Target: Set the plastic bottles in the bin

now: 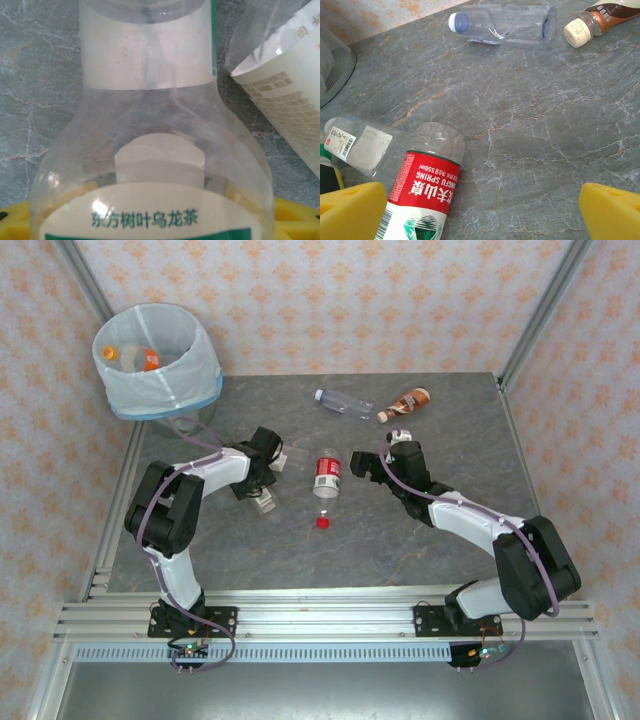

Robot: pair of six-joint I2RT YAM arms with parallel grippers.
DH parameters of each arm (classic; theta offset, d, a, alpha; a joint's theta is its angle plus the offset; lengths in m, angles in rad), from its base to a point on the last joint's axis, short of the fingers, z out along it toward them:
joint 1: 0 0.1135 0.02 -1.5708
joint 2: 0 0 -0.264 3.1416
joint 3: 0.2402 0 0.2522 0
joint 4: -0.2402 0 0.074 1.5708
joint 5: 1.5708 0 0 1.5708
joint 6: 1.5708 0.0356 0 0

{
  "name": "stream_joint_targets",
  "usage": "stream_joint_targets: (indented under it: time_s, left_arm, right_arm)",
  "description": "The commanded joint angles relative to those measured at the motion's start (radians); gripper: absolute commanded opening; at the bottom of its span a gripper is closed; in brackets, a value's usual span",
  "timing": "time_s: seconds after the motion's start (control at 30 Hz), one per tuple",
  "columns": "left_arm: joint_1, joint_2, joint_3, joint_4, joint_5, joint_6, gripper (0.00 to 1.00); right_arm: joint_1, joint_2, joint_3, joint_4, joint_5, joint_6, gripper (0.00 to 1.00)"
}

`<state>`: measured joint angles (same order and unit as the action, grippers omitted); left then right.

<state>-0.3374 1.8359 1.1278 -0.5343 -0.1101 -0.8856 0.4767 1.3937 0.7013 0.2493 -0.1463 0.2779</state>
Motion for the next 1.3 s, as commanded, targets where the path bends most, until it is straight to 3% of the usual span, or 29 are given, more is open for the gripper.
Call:
stream_joint_targets:
  time_s: [0.0, 0.7, 1.07, 1.27]
  left_arm:
    - [0.005, 0.0, 0.006, -0.034, -0.012, 0.024, 0.58]
    - [-0.002, -0.173, -0.025, -0.093, -0.101, 0.071, 0.47]
    - [-0.002, -0.33, -0.004, -0.126, -0.186, 0.075, 0.35]
    - [-0.002, -0.399, 0.03, -0.121, -0.153, 0.133, 0.19]
  right_arm:
    - [-0.004, 0.015, 0.031, 0.001, -0.001, 0.016, 0.99]
    - [-0.004, 0.052, 0.063, 0.042, -0.082, 0.015, 0.99]
    - [-0.002, 0.021, 0.107, 0.091, -0.253, 0.007, 0.99]
    - [-0.001, -0.02, 0.103, 0.102, -0.283, -0.04, 0.99]
